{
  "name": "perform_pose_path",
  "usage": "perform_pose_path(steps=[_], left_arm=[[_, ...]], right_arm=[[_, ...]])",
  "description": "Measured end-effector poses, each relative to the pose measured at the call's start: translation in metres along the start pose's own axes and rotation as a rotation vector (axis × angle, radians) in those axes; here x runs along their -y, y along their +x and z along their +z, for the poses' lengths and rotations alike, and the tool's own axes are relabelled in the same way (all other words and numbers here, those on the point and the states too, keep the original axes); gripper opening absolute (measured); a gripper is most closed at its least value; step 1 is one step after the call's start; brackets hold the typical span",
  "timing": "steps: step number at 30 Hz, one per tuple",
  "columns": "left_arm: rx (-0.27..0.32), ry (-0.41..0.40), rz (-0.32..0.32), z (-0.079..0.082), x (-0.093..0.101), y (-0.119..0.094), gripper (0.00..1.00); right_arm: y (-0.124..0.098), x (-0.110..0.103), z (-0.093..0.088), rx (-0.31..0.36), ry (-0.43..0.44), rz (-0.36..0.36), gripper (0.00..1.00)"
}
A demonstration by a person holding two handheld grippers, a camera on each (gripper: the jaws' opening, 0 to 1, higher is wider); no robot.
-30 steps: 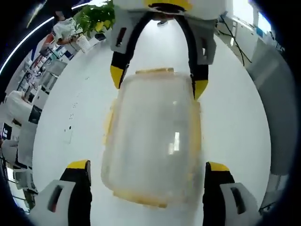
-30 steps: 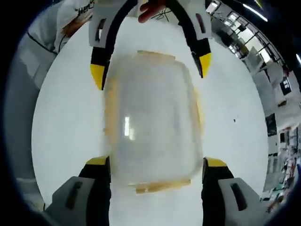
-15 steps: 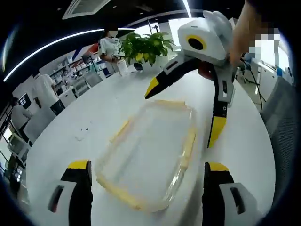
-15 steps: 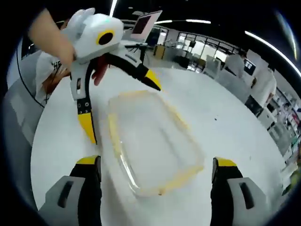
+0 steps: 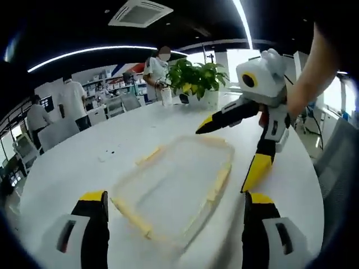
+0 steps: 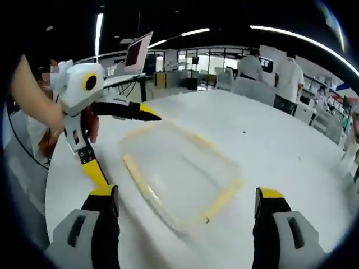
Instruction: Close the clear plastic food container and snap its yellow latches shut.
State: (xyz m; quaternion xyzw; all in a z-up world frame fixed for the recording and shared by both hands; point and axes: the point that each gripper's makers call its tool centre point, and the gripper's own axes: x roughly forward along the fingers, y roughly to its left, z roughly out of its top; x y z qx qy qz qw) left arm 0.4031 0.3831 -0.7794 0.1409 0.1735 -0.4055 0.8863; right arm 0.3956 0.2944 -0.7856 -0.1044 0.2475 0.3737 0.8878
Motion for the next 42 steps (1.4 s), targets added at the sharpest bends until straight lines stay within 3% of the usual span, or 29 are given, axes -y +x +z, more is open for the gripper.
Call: perform_pose_path(steps=[2,5,9,17,22,33,42], left_arm=[[0.005,-0.034,0.012,-0.005,-0.002,-0.005,0.99],[-0.037,-0.116,0.004,-0.021,0.001,-0.005,0.99],[-0.022,-0.152,0.020,-0.019,0.001,-0.005,0.99],[-0.037,-0.149,0.018,-0.022,0.004,-0.010,0.99],[-0.034,-0.181,0.027,-0.026,0.007,-0.025,0.97],[-0.030,-0.270,0.077,-0.044,0.005,-0.045,0.94],[0.002,-0.338,0.115,-0.040,-0.001,-0.074,0.93]], right_arm=[[-0.001,-0.002,-0.003,-0.001,0.000,0.000,0.99],[-0.002,-0.005,-0.010,-0.024,0.054,-0.004,0.99],[-0.002,-0.012,-0.014,-0.048,0.057,0.007,0.96],[-0.009,-0.015,-0.005,-0.022,0.053,0.000,0.94],[-0.018,-0.011,-0.004,0.012,0.081,-0.025,0.92],[-0.036,-0.009,-0.013,0.018,0.151,-0.052,0.92],[-0.067,-0.004,-0.018,0.038,0.216,-0.105,0.90]])
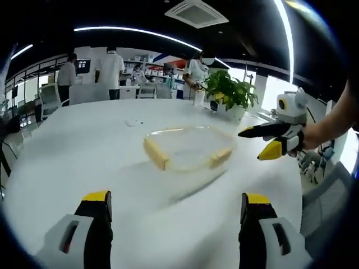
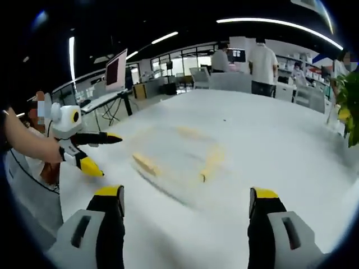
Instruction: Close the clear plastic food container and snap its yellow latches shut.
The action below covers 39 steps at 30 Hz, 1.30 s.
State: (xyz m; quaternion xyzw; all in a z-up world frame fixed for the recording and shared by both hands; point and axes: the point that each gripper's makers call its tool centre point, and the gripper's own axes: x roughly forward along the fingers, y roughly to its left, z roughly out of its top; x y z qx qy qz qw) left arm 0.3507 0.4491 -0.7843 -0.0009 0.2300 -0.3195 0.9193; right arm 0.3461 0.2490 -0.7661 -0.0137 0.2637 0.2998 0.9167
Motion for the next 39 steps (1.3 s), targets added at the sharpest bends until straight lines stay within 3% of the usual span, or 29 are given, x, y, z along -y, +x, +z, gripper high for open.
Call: perform_pose_path(steps=[15,17,24,33,36,39], left_arm=[[0.030,-0.104,0.050,0.004,-0.002,-0.039,0.91],[0.035,-0.114,0.051,0.006,-0.001,-0.046,0.89],[0.052,-0.151,0.068,0.008,-0.002,-0.066,0.88],[0.065,-0.190,0.094,0.008,0.002,-0.102,0.87],[0.064,-0.198,0.102,0.004,0.005,-0.112,0.87],[0.072,-0.238,0.127,0.002,0.003,-0.120,0.87]], right_arm=[[-0.054,0.017,-0.004,0.047,0.101,-0.072,0.88],[-0.059,0.017,-0.001,0.068,0.147,-0.077,0.88],[-0.075,0.004,0.010,0.139,0.209,-0.057,0.89],[-0.104,-0.003,0.004,0.160,0.286,-0.049,0.87],[-0.112,-0.010,0.001,0.149,0.266,-0.040,0.89],[-0.123,-0.015,0.004,0.187,0.288,-0.030,0.89]])
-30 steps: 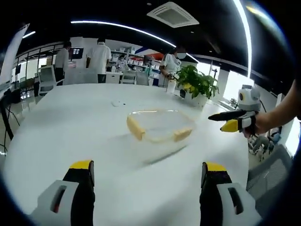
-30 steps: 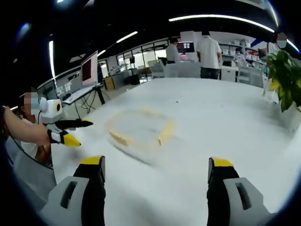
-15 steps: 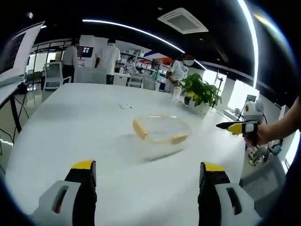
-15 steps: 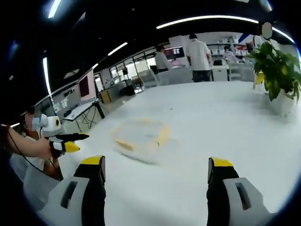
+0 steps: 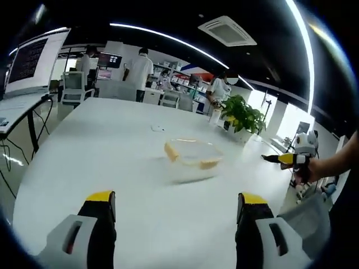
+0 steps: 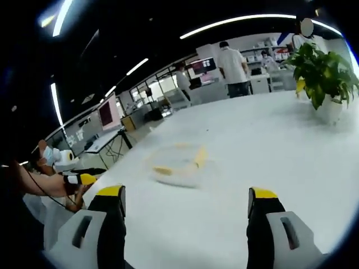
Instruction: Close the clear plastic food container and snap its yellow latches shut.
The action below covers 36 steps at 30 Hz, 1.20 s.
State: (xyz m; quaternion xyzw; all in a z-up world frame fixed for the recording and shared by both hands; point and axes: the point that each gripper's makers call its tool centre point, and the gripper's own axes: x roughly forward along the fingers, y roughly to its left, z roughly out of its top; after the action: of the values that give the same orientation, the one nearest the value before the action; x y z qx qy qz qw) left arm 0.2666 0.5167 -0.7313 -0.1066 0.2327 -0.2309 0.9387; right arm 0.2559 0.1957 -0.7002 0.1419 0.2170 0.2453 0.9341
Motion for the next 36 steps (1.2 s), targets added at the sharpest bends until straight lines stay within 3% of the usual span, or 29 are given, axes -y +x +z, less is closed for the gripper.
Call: perform_pose_path(steps=[1,5,9,15,19,23,25,27,30,33,36], left_arm=[[0.014,-0.032,0.001,0.001,-0.001,-0.003,0.86],[0.017,-0.028,0.018,-0.004,-0.001,-0.014,0.86],[0.017,-0.034,0.024,-0.013,0.001,-0.024,0.85],[0.064,-0.050,0.034,-0.013,0.005,-0.039,0.86],[0.027,-0.019,0.033,-0.023,0.012,-0.044,0.82],[0.045,0.026,0.030,-0.024,0.019,-0.046,0.80],[0.021,0.056,0.071,-0.031,0.015,-0.047,0.75],[0.042,0.023,0.058,-0.032,0.020,-0.046,0.75],[0.029,0.034,0.050,-0.039,0.028,-0.042,0.75],[0.061,0.057,0.044,-0.030,0.031,-0.044,0.73],[0.066,0.054,0.050,-0.034,0.032,-0.047,0.73]], right_arm=[[-0.002,0.000,-0.001,-0.001,-0.001,-0.001,0.89],[-0.012,-0.001,-0.002,0.019,-0.021,-0.020,0.92],[-0.021,-0.005,-0.009,0.017,0.015,-0.015,0.92],[-0.038,-0.019,-0.017,0.055,0.043,-0.013,0.92],[-0.042,-0.026,-0.024,0.072,0.046,0.001,0.91],[-0.045,-0.034,-0.028,0.101,0.073,0.015,0.92],[-0.044,-0.033,-0.025,0.111,0.042,0.002,0.92],[-0.044,-0.035,-0.025,0.108,0.014,0.006,0.92],[-0.044,-0.039,-0.033,0.088,-0.021,0.009,0.90],[-0.042,-0.051,-0.045,0.038,-0.126,0.048,0.88],[-0.038,-0.066,-0.054,0.010,-0.224,0.097,0.87]])
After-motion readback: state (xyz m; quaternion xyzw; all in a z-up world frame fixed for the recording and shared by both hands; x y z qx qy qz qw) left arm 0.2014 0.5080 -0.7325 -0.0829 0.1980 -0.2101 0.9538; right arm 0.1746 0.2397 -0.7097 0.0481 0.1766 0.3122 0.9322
